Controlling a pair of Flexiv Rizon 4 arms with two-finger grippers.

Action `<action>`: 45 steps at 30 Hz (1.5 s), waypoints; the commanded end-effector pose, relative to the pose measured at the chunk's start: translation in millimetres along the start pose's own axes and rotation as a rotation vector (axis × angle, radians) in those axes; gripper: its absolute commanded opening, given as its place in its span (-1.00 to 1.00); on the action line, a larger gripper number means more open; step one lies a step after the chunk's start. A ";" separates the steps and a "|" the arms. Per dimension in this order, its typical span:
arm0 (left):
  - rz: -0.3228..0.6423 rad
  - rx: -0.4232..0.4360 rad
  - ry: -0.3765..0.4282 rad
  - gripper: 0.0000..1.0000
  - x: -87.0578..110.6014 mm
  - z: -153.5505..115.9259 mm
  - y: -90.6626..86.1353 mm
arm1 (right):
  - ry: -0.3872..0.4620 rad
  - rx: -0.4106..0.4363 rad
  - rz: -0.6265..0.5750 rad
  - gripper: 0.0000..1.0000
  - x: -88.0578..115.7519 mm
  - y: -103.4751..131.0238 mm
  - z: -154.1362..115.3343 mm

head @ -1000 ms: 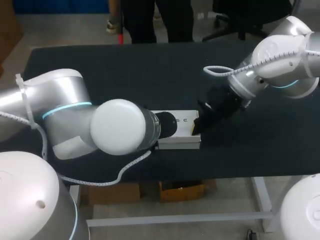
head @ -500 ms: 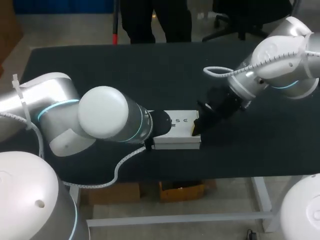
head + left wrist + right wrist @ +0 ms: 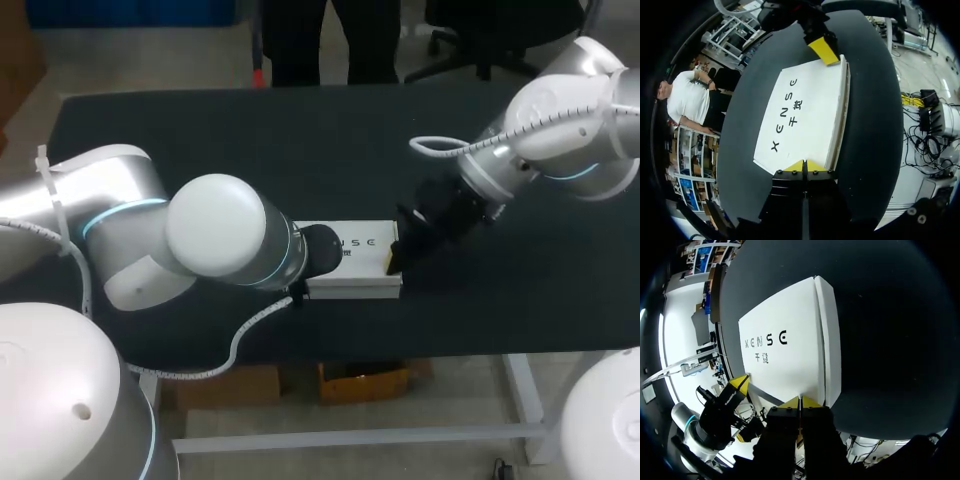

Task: Assemble the packaging by folding the flat box into shape, placing the metal phone stand inside, and closing the box properly

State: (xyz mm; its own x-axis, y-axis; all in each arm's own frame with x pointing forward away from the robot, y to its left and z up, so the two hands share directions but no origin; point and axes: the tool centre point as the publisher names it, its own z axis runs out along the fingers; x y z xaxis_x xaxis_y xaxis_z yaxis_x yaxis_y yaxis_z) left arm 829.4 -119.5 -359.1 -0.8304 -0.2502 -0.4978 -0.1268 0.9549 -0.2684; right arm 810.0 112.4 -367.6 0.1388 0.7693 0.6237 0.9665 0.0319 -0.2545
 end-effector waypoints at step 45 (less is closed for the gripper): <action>-0.049 0.022 0.000 -1.00 11.4 15.4 9.4 | -0.009 0.028 0.023 -1.00 -10.4 4.2 15.0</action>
State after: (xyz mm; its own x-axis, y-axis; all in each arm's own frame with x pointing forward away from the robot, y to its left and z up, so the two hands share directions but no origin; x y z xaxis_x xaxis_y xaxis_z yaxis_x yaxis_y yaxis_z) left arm 822.8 -112.1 -372.8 -0.8244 -0.2955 -0.4828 -0.1535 0.9377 -0.3117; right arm 802.4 111.4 -379.3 0.1567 0.7782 0.6081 0.9617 0.0200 -0.2735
